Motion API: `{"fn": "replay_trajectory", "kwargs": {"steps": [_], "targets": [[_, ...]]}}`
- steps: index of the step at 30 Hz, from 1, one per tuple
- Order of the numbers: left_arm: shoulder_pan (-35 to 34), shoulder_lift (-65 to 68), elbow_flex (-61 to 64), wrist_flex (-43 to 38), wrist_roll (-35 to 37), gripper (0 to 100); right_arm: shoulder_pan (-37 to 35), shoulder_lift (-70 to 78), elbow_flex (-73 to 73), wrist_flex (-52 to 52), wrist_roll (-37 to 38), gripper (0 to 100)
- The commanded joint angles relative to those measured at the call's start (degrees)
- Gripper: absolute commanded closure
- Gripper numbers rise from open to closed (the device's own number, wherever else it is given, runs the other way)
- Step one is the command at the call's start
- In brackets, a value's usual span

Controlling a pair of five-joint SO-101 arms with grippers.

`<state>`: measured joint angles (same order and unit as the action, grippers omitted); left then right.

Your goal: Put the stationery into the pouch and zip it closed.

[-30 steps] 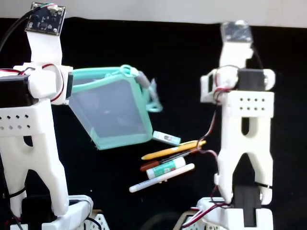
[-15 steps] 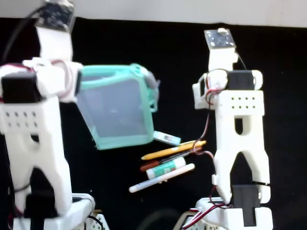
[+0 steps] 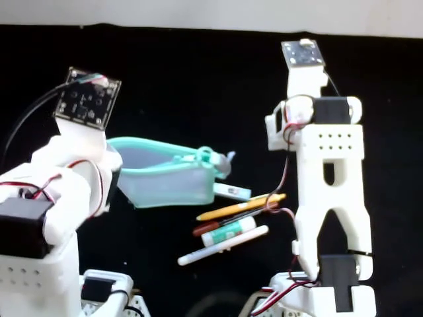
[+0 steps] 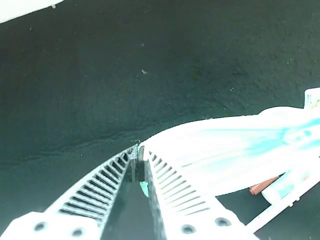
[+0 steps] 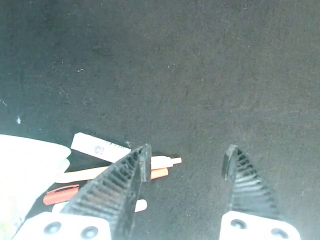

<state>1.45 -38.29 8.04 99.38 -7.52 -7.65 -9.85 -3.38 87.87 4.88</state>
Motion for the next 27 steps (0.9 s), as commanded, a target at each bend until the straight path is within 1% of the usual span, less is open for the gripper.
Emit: {"fn": "replay_trajectory", "kwargs": {"steps": [1,2,4,10,12,17,18,21,22,27], "targets": [[1.1,0.48,6.46,1.49,-1.14,85,-0.4,-1.63,-0.22,-0.4,0.26,76.1],[1.1,0.48,6.81,1.49,-1.14,83,-0.4,-1.63,-0.22,-0.48,0.26,76.1],[1.1,0.48,7.08,1.49,-1.23,83,-0.31,-1.63,-0.22,-0.75,0.26,76.1],[1.1,0.48,6.64,1.49,-1.41,94,-0.31,-1.63,-0.57,-0.84,0.26,76.1],[1.1,0.48,6.64,1.49,-1.41,96,-0.31,-1.63,-0.57,-0.84,0.26,76.1],[1.1,0.22,6.55,1.49,-1.41,92,-0.31,-1.63,-0.57,-0.84,0.26,76.1],[1.19,0.13,6.2,1.49,-1.41,93,-0.31,-1.63,-0.57,-0.84,0.26,76.1],[1.19,0.22,2.59,1.49,-1.41,100,-0.31,-1.63,-0.57,-0.84,0.26,76.1],[1.19,0.31,1.01,1.58,-1.41,99,-0.31,-1.63,-0.57,-0.84,0.26,76.1],[1.19,0.57,-3.12,1.67,-2.37,99,-0.31,-1.63,-0.48,-0.84,0.26,76.1]]}}
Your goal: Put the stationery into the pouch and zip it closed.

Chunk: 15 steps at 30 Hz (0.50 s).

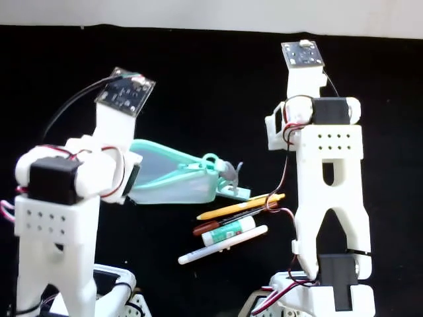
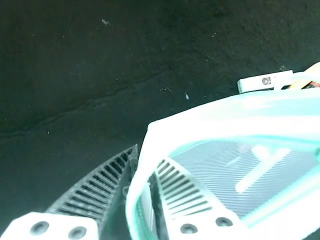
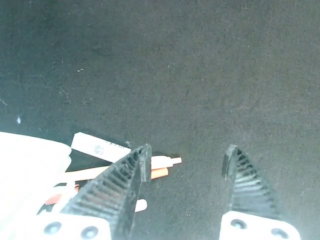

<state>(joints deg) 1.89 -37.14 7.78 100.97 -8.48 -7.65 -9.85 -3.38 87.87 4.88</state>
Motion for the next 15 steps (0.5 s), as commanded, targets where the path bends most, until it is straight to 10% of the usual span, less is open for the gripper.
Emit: {"fn": "replay_trajectory", "kwargs": {"steps": [1,15], "targets": [[0.48,-0.57,-3.03,0.0,-1.85,99,-0.31,-1.63,-0.48,-0.84,0.26,76.1],[-8.84,-0.57,-8.04,-2.37,-2.11,99,-0.66,-1.27,-0.13,-0.84,0.35,76.1]]}}
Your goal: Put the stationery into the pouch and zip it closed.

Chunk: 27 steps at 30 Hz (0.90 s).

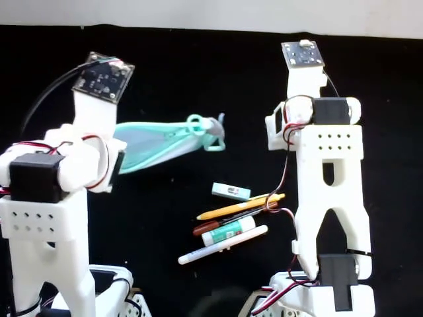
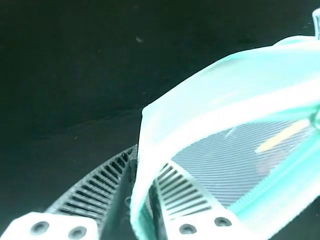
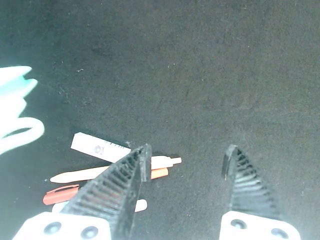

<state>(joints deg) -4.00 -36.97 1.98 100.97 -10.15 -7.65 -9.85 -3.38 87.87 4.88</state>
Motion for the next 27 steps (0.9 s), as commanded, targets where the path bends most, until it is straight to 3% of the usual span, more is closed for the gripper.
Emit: {"fn": "replay_trajectory", "kwargs": {"steps": [1,9,14,19,27], "targets": [[-4.26,-0.75,-2.24,-3.34,-0.44,99,-0.66,-1.19,-0.04,-0.57,0.53,76.1],[-6.99,-0.75,-1.1,-8.44,-3.08,99,-8.48,-1.63,5.76,-0.84,7.3,76.1],[-7.16,-0.75,7.43,-13.19,-5.01,99,-13.85,-1.63,9.19,-3.12,12.92,76.1],[-13.14,-0.75,12.18,-17.85,-4.92,99,-16.31,-1.63,15.16,-6.37,18.73,81.7],[-17.27,3.56,12.53,-18.02,-7.56,99,-22.64,-1.63,25.54,-14.55,22.86,81.8]]}}
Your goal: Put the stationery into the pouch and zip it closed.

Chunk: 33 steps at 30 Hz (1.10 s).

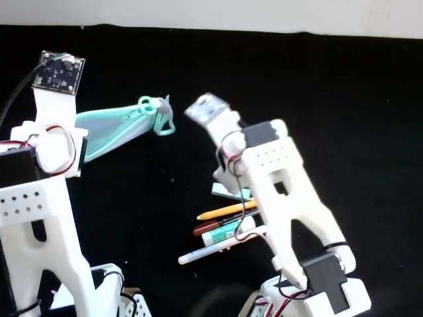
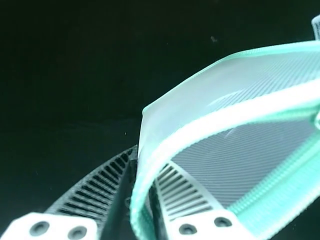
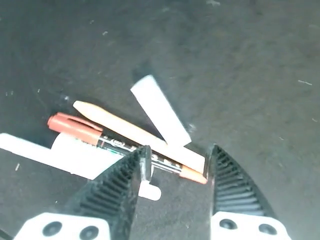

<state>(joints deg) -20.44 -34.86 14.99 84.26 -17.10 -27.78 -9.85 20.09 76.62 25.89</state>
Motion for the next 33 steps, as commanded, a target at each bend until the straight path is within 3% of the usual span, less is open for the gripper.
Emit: {"fn": "replay_trajectory", "kwargs": {"steps": [1,16,24,27,28,33], "targets": [[-0.84,2.42,-0.48,-1.32,-0.62,99,-3.56,-1.45,3.38,-4.62,2.64,81.8],[-0.75,5.67,-0.57,-0.44,-0.35,99,-4.79,-0.92,22.46,-30.73,13.89,81.8],[-0.66,5.67,-0.57,0.44,-0.26,99,-4.79,1.27,22.99,-32.04,19.08,83.4],[-0.66,5.67,-0.57,0.44,0.18,99,-4.79,5.67,22.46,-31.96,20.66,95.4],[-0.75,5.67,-0.66,0.44,0.62,99,-4.79,6.9,21.67,-31.78,20.22,99.8],[-0.66,5.67,-0.57,0.44,0.79,99,-4.79,7.96,16.31,-29.49,14.24,99.0]]}}
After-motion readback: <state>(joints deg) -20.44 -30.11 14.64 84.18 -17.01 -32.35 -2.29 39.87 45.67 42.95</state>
